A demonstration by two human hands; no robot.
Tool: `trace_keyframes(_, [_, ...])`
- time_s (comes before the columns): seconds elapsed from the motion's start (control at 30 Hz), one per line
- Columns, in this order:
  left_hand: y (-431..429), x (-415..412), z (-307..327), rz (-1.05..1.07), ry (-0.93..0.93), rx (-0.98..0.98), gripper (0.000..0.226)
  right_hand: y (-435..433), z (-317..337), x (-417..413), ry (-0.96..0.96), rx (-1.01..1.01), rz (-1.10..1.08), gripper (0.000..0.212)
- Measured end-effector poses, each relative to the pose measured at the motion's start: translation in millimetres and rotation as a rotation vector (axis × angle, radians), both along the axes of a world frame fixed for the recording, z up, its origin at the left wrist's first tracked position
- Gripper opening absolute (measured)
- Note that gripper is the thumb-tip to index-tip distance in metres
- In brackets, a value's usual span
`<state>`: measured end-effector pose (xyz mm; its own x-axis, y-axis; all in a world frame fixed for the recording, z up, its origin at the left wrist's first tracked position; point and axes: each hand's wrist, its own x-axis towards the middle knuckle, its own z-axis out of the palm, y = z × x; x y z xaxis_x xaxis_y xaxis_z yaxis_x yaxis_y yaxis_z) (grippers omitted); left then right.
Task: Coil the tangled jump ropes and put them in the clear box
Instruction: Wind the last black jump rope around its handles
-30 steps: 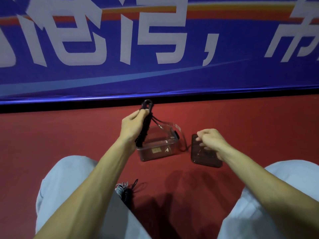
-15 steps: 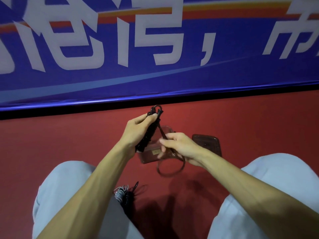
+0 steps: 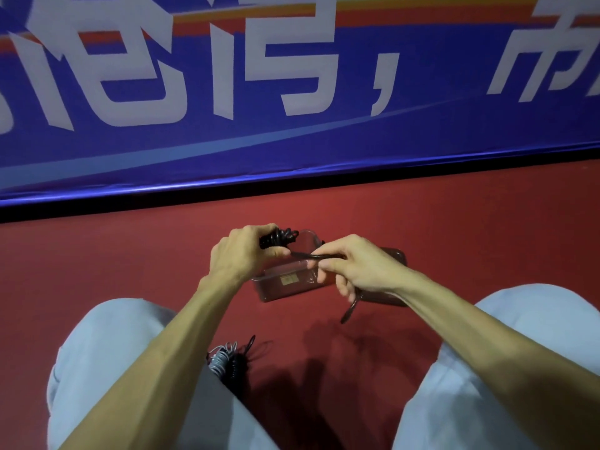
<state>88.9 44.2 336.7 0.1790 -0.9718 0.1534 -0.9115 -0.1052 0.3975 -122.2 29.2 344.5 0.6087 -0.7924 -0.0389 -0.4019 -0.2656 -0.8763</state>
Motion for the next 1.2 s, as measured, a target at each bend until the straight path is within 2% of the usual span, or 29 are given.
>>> trace_keyframes(0.1, [0.8, -8.5, -2.9, -0.120, -0.181, 0.097, 0.056, 0.2, 5.0, 1.2, 0.174, -0.331, 0.049, 0.020])
trace_keyframes(0.17, [3.8, -14.8, -4.0, -0.216, -0.273, 0.139, 0.055, 0.0, 5.2, 4.4, 0.216, -0.452, 0.090, 0.020])
trace_keyframes(0.27, [9.1, -21.0, -4.4, -0.345, -0.332, 0.153, 0.059, -4.9, -0.3, 8.7, 0.181, -0.503, 0.038, 0.020])
trace_keyframes(0.4, [20.8, -34.6, -3.0, -0.428, -0.287, 0.137, 0.070, -13.8, -2.5, 8.3, 0.053, -0.526, -0.187, 0.020])
trace_keyframes(0.5, [24.1, -42.0, -1.0, -0.359, -0.199, 0.083, 0.055, -15.7, -1.5, 7.0, -0.024, -0.502, -0.275, 0.016])
trace_keyframes(0.6, [26.8, -47.6, -1.7, -0.345, -0.155, 0.106, 0.031, -20.8, -5.5, 3.5, 0.008, -0.511, -0.307, 0.007])
trace_keyframes(0.7, [27.2, -49.4, -0.5, -0.351, 0.005, 0.145, 0.025, -28.4, -13.1, -3.3, 0.064, -0.500, -0.356, 0.003])
trace_keyframes(0.8, [24.3, -43.4, 3.9, -0.295, 0.353, 0.082, 0.037, -26.5, -14.8, -8.4, 0.127, -0.511, -0.427, 0.012])
trace_keyframes(0.9, [27.4, -41.5, 12.1, -0.278, 0.695, -0.043, 0.016, -20.3, -15.3, -7.4, 0.172, -0.544, -0.350, 0.017])
trace_keyframes(0.93, [28.8, -42.2, 14.4, -0.272, 0.774, -0.075, 0.020, -18.6, -15.5, -6.7, 0.151, -0.528, -0.292, 0.018])
trace_keyframes(1.03, [28.2, -41.7, 17.1, -0.218, 0.933, -0.137, 0.026, -16.2, -16.4, -5.1, 0.116, -0.407, -0.197, 0.025])
trace_keyframes(1.13, [26.8, -40.9, 17.2, -0.185, 1.037, -0.125, 0.045, -16.6, -17.0, -0.1, 0.228, -0.415, -0.205, 0.033])
trace_keyframes(1.2, [26.8, -42.3, 18.2, -0.176, 1.075, -0.132, 0.037, -15.0, -14.4, 3.1, 0.283, -0.392, -0.176, 0.046])
